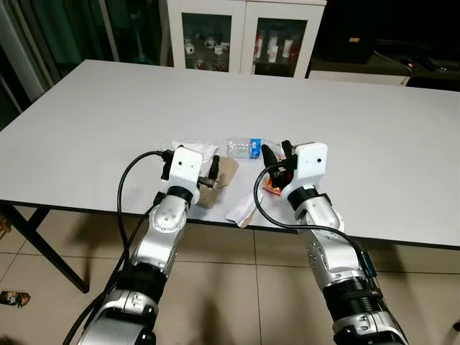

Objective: Picking trash to rubbish bin

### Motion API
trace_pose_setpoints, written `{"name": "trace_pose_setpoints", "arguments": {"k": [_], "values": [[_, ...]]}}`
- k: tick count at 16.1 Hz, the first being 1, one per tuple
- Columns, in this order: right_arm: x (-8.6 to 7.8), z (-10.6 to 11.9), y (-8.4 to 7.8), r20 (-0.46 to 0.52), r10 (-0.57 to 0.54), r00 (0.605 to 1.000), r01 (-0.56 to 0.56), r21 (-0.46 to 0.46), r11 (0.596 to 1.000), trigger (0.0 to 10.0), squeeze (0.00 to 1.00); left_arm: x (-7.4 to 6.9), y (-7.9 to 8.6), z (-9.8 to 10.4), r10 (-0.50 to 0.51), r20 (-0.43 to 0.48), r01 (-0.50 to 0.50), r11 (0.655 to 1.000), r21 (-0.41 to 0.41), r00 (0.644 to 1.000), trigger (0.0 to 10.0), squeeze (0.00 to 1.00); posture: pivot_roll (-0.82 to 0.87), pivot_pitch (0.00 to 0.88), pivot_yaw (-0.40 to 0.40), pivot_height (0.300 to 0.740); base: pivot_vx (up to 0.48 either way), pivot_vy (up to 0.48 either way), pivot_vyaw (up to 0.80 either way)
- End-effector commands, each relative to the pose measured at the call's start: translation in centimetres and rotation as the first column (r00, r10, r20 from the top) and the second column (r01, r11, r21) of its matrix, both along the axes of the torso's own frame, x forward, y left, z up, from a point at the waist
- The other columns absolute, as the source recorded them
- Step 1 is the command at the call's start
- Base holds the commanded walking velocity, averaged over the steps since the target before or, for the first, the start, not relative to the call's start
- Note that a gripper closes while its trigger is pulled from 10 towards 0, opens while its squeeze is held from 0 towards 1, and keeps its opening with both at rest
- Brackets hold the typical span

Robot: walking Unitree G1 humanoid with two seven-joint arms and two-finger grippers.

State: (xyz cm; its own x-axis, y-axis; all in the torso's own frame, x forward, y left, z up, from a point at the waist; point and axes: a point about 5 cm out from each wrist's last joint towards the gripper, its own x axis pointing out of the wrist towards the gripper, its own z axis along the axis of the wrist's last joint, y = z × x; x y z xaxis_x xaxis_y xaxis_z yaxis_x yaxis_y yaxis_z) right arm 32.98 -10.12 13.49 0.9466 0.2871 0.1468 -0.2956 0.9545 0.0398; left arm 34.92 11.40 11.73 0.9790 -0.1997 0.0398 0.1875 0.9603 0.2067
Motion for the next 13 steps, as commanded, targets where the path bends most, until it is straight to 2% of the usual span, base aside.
{"name": "trace_pose_setpoints", "arguments": {"k": [1, 4, 6, 8, 10, 11, 13], "values": [[0.1, 0.4, -0.4, 0.01, -0.008, 1.0, 0.008, 0.004, 1.0, 10.0, 0.0, 0.5, -0.2, 0.6, -0.011, 0.015, 0.011, 1.0, -0.023, 1.0, 10.0, 1.0, 0.0, 0.007, -0.05, 0.74, 0.0, 0.0, 0.0], [0.0, 0.4, -0.5, 0.004, -0.004, 1.0, 0.004, -0.004, 1.0, 10.0, 0.0, 0.9, 0.0, 0.7, 0.02, 0.025, -0.021, 0.999, 0.031, 0.999, 10.0, 1.0, 0.0, 0.013, -0.053, 0.74, 0.0, 0.0, 0.0], [0.0, 0.3, -0.4, 0.001, -0.002, 1.0, 0.002, -0.004, 1.0, 10.0, 0.0, 0.7, -0.1, 0.5, 0.019, 0.024, -0.019, 0.999, 0.029, 1.0, 10.0, 1.0, 0.0, 0.013, -0.053, 0.74, 0.0, 0.0, 0.0], [0.0, 0.3, -0.2, -0.001, 0.005, 1.0, -0.005, -0.004, 1.0, 10.0, 0.0, 0.4, -0.1, -0.4, 0.025, -0.007, -0.025, 0.999, 0.04, 1.0, 10.0, 1.0, 0.0, 0.019, -0.055, 0.74, 0.0, 0.0, 0.0], [0.0, 0.3, -0.4, -0.003, 0.003, 1.0, -0.003, -0.007, 1.0, 10.0, 0.0, 0.5, 0.2, -1.5, 0.077, -0.078, -0.071, 0.994, 0.084, 0.994, 10.0, 1.0, 0.0, 0.02, -0.055, 0.74, 0.0, 0.0, 0.0], [0.0, 0.3, -0.5, -0.004, 0.002, 1.0, -0.002, -0.009, 1.0, 10.0, 0.0, 0.4, 0.1, -2.2, 0.072, -0.132, -0.062, 0.995, 0.084, 0.989, 10.0, 0.0, -0.01, 0.021, -0.057, 0.74, 0.0, 0.0, 0.0], [-0.1, 0.3, -0.5, -0.004, 0.003, 1.0, -0.003, -0.011, 1.0, 10.0, 0.0, 0.4, 0.1, -2.6, 0.095, -0.151, -0.085, 0.994, 0.072, 0.984, 10.0, 0.0, -0.01, 0.021, -0.057, 0.74, 0.0, 0.0, 0.0]]}}
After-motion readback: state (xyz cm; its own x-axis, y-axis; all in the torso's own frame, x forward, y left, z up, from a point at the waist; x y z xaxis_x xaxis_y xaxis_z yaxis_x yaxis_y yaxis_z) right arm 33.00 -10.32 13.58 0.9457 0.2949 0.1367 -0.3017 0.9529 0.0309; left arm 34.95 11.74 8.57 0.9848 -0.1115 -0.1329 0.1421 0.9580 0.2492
